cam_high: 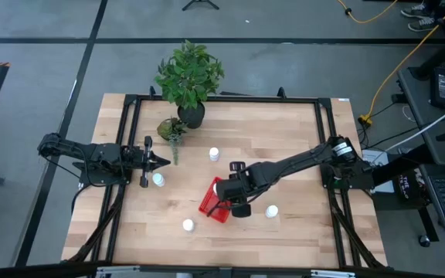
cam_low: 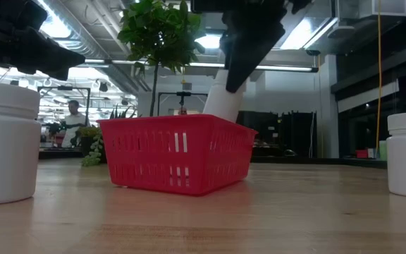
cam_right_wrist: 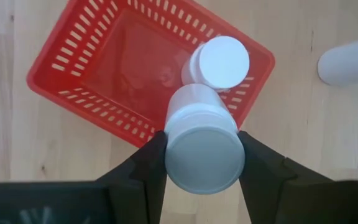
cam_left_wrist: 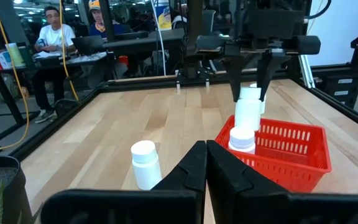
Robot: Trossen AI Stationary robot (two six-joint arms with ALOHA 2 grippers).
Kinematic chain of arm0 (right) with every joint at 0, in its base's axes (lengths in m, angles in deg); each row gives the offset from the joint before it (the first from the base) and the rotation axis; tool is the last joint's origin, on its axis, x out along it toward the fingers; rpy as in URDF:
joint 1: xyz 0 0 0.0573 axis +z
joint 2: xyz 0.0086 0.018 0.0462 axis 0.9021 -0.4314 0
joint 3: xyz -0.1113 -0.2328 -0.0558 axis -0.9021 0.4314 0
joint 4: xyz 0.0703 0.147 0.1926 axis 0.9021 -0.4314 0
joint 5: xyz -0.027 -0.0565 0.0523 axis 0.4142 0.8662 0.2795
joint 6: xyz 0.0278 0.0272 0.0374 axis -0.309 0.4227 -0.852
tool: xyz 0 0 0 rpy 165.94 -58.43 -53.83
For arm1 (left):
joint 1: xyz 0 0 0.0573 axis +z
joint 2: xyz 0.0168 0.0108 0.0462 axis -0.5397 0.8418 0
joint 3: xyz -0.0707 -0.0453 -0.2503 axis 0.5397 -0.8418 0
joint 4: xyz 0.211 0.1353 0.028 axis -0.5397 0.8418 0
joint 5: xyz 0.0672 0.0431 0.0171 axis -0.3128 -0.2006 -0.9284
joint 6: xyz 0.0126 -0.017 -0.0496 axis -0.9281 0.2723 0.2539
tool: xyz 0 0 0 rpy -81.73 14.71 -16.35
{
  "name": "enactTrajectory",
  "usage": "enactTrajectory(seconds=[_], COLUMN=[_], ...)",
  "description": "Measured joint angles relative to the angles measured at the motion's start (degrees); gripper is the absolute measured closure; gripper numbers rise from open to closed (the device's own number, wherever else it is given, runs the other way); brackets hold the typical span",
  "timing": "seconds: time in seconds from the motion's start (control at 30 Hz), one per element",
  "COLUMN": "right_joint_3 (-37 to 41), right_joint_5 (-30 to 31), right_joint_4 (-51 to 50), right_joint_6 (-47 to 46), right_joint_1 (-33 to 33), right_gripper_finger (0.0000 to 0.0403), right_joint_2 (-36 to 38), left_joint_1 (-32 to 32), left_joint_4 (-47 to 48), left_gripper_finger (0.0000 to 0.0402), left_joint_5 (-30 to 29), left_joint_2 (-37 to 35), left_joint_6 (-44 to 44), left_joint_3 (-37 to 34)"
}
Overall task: Pick and place pill bottles into a basket
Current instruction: Put the white medicine bottle into the red bin
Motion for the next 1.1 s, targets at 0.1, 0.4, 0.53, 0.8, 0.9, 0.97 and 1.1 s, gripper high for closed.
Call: enactTrajectory(seconds=[0.1,0.4,0.53,0.8,0.9,0.97,1.1], right_joint_3=[0.00,-0.03,-0.02,-0.02,-0.01,0.01,0.02], right_joint_5=[0.00,-0.61,-2.21,-3.63,-3.92,-4.57,-5.51], right_joint_4=[-0.17,-1.17,-1.96,-2.92,-2.45,-2.43,-2.84], right_joint_6=[0.00,-1.52,-2.31,-1.48,-1.22,-1.11,-0.92], right_joint_1=[-0.34,-0.34,-0.32,-0.82,-1.34,-1.63,-2.16], right_gripper_finger=[0.0248,0.0248,0.0248,0.0248,0.0248,0.0248,0.0248], right_joint_2=[-0.07,-0.38,-1.61,-3.85,-4.29,-4.42,-5.01], left_joint_1=[-0.01,-0.02,-0.02,-0.02,-0.02,0.00,0.00], left_joint_4=[0.00,-0.01,-0.01,0.01,-0.01,-0.01,-0.01], left_gripper_finger=[0.0397,0.0395,0.0397,0.0394,0.0396,0.0397,0.0396], left_joint_5=[-0.01,0.00,0.01,0.01,0.01,0.01,0.01], left_joint_2=[0.00,0.00,0.00,0.00,0.00,0.00,0.00], left_joint_6=[0.00,0.01,0.00,0.00,0.00,0.00,0.00], left_joint_3=[0.00,0.00,0.00,0.00,0.00,0.00,0.01])
